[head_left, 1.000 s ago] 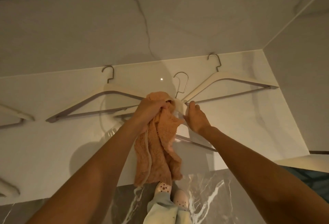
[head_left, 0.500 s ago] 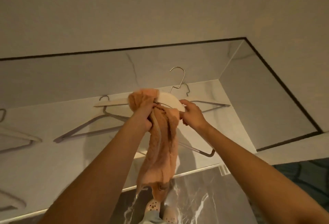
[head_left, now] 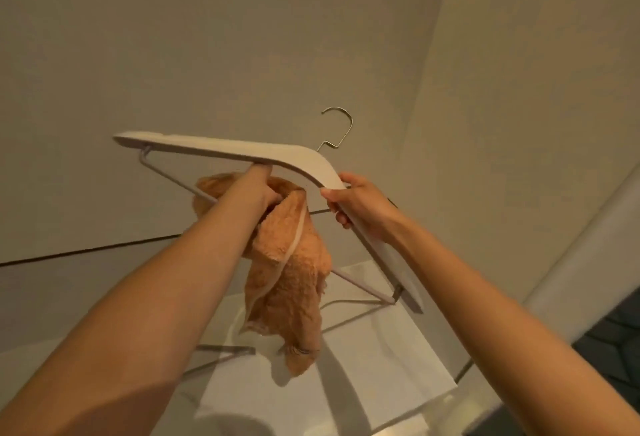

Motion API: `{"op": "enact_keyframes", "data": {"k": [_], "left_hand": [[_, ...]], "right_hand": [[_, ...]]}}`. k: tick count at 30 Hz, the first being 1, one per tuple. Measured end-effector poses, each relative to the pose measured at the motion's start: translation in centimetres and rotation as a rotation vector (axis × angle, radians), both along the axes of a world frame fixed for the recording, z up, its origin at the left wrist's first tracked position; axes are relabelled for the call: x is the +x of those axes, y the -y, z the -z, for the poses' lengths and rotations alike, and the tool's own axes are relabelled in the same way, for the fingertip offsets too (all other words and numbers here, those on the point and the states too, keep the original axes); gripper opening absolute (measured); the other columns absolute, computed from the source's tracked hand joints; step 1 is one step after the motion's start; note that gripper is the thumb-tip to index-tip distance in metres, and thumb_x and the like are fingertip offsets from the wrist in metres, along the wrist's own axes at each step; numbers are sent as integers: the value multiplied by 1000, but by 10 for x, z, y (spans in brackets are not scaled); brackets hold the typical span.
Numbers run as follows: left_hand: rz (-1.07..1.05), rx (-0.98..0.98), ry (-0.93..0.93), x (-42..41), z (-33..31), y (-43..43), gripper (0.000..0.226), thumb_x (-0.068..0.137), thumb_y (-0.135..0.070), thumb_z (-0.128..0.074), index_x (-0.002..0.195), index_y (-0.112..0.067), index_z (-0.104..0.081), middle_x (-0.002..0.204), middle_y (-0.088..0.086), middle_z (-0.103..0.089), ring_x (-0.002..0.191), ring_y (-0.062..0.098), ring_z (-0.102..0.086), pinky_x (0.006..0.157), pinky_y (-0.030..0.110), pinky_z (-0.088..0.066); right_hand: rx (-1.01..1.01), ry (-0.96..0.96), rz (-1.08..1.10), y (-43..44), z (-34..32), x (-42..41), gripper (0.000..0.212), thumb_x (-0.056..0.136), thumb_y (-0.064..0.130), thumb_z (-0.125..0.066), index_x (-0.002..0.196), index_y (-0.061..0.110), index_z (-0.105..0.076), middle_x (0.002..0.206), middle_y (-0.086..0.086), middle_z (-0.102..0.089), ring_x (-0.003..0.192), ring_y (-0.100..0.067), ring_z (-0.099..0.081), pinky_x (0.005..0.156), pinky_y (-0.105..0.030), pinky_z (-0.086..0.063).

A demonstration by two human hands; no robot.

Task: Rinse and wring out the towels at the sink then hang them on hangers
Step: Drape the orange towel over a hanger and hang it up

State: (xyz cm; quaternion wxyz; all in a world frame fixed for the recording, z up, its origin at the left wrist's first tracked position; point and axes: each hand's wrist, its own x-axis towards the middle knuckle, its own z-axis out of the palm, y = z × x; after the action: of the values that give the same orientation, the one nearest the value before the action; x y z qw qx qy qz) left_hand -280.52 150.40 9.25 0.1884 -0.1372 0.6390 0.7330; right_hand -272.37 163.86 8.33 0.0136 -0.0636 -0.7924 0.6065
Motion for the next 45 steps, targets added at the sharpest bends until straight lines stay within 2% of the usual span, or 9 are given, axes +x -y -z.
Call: {"op": "enact_keyframes", "data": {"k": [2,5,10,16,24,30,35,40,45], "left_hand": [[114,-139,-21,-7,-7,-10,20,94,-16,-47,78,-6,-45,68,11,-41,49,21,-45,46,22,-43],[324,-695,-280,2,-9,-15,17,93,-12,-45,84,1,-52,76,14,-50,64,25,-52,62,33,-46],[215,-959,-777,18,-16,-3,15,87,-11,-45,85,-2,-58,84,14,-61,80,32,-63,64,31,-48],[880,-1249,-409,38,28,24,64,82,-28,-67,133,-9,-34,136,10,-46,117,27,-51,88,36,-50],[247,-683,-631,27,53,17,8,92,-17,-48,90,-9,-51,93,15,-62,86,27,-59,70,32,-43],[253,-134,-410,34,13,17,32,92,-14,-44,63,-11,-56,62,3,-53,56,12,-52,46,19,-41],[611,-850,-880,27,5,18,38,75,-17,-71,101,-17,-43,93,-1,-50,82,12,-49,58,17,-37],[444,-616,-1047,25,13,23,17,80,-13,-69,90,-12,-56,85,0,-58,77,13,-53,63,18,-40],[468,-474,-748,25,1,17,25,90,-20,-58,67,-10,-59,62,1,-48,58,11,-44,56,24,-35]], "right_hand": [[20,-18,51,-4,-12,0,12,91,12,-56,102,8,-53,59,-4,-47,40,-11,-38,37,-19,-29],[37,-39,147,-10,-17,-3,10,90,11,-57,97,6,-52,59,-6,-47,33,-9,-37,34,-18,-27],[10,5,269,-17,-8,-12,11,90,10,-56,98,3,-52,61,-7,-46,45,-15,-37,34,-18,-29],[-88,101,388,-24,-1,-20,26,90,8,-57,111,-6,-52,63,-8,-45,51,-16,-39,46,-27,-33],[-18,38,396,-30,-7,-20,23,89,10,-57,109,-1,-53,64,-9,-46,51,-16,-39,46,-27,-32],[85,-53,396,-39,-14,-18,13,87,11,-59,97,4,-54,63,-9,-49,49,-18,-39,44,-26,-30],[150,-87,412,-48,-24,-14,16,86,12,-61,98,4,-55,63,-9,-51,48,-18,-40,44,-26,-30],[157,-120,404,-52,-27,-5,19,86,12,-61,103,6,-55,63,-8,-51,48,-17,-40,44,-26,-30],[194,-184,371,-51,-32,1,24,84,11,-63,107,10,-56,62,-8,-52,47,-16,-41,42,-26,-30]]}}
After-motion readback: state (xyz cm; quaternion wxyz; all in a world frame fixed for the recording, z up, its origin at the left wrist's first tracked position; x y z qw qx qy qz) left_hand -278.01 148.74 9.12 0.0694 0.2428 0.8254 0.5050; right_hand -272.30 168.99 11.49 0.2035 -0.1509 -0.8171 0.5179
